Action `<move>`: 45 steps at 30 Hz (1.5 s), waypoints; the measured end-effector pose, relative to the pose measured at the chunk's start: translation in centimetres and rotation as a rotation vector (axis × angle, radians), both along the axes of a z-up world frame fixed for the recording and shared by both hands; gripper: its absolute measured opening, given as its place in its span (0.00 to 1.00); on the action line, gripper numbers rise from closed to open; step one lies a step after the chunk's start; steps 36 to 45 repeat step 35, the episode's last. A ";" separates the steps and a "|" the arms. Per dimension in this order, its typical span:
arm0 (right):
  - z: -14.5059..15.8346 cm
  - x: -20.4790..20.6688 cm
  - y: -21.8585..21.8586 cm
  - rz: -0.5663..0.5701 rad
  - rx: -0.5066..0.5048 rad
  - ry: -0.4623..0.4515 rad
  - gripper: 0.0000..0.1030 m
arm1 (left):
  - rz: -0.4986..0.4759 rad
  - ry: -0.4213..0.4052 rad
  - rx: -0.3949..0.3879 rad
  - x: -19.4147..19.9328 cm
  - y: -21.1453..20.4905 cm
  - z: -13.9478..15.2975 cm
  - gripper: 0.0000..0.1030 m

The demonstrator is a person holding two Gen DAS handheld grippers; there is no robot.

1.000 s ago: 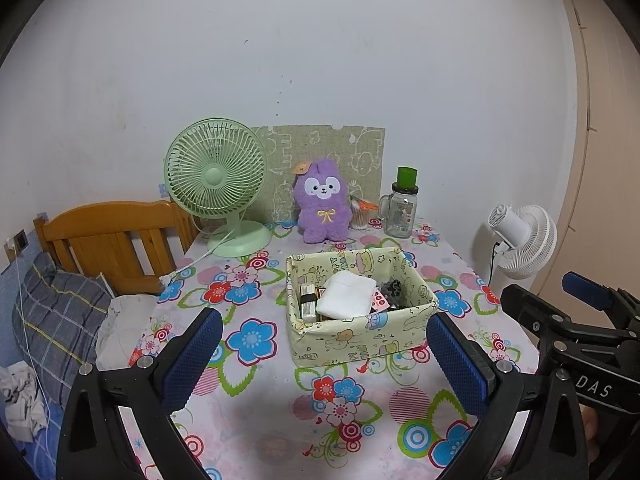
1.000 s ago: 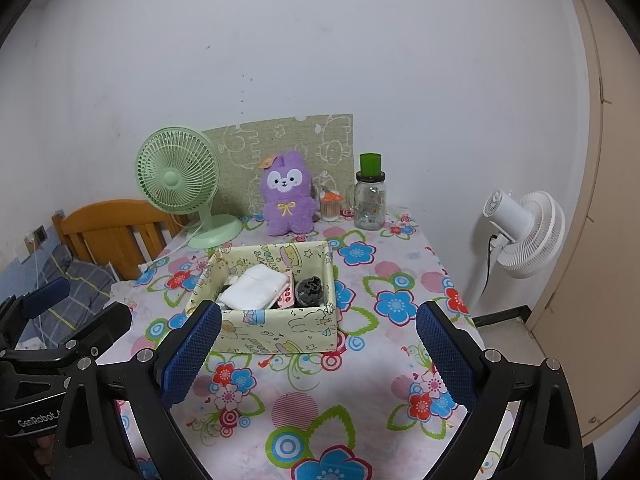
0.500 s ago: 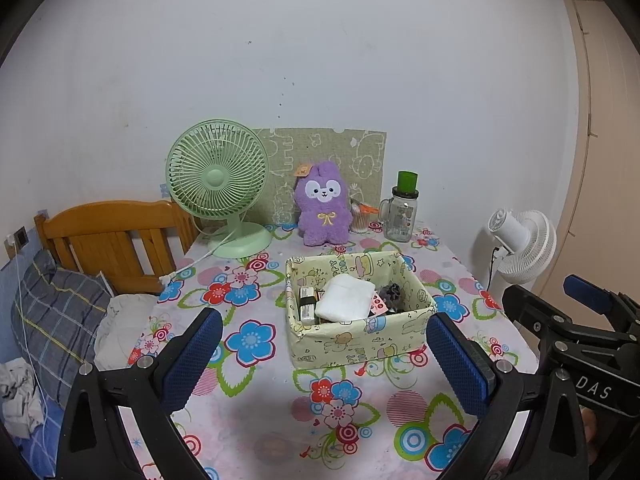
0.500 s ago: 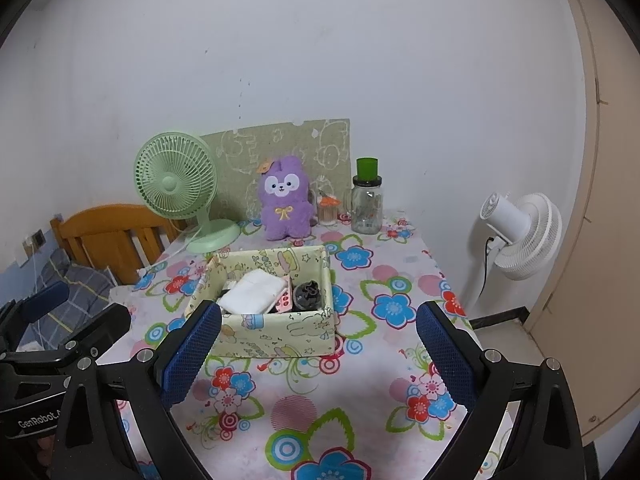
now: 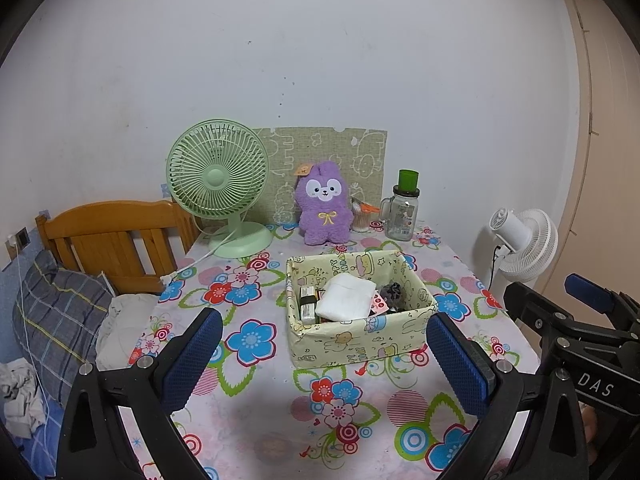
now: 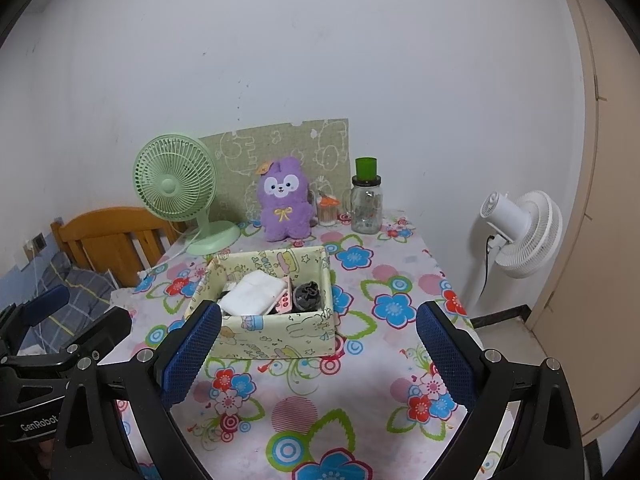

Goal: Organize soft objects

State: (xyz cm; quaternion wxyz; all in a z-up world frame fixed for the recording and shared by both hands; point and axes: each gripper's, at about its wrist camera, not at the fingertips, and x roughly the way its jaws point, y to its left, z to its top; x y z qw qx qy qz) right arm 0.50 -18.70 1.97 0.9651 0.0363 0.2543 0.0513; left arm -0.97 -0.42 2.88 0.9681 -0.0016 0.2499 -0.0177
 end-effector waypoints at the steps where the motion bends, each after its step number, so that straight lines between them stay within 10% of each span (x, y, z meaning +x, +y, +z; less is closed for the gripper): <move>1: 0.0 0.0 0.0 -0.001 -0.001 -0.001 0.96 | -0.001 -0.001 0.000 0.0 0.0 0.0 1.00; 45: 0.1 0.1 0.2 -0.002 -0.005 0.003 0.96 | 0.004 0.003 -0.001 0.1 0.0 -0.1 1.00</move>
